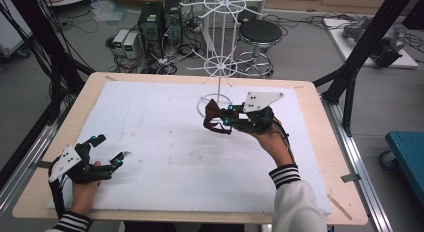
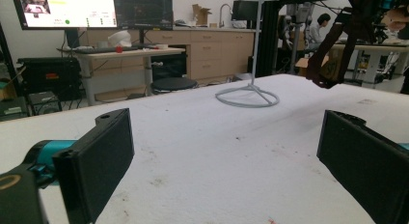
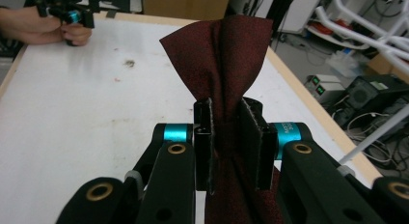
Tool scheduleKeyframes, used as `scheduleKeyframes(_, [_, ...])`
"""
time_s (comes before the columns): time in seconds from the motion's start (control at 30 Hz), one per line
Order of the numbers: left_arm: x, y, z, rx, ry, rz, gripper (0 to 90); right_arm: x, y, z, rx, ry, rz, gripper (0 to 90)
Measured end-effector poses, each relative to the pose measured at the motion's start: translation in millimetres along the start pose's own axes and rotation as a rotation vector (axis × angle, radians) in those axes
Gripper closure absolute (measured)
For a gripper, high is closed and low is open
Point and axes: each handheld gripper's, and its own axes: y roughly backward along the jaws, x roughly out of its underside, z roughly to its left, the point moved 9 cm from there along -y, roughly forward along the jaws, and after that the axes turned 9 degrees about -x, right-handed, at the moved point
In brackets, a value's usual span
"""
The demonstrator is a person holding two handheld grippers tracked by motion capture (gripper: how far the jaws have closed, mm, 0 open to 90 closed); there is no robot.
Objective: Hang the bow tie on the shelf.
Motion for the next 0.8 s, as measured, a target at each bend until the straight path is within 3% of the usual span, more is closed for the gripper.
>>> scheduleKeyframes(0.47, [0.0,0.0,0.0,0.0,-0.001,-0.001,6.2,-17.7,18.8,-10.4,0.076,-0.026,-0.102,76.8])
scheduleKeyframes(0.8, [-0.1,-0.2,0.0,0.0,0.0,-0.001,6.2,-20.8,27.8,-19.8,0.132,-0.051,-0.138,76.9])
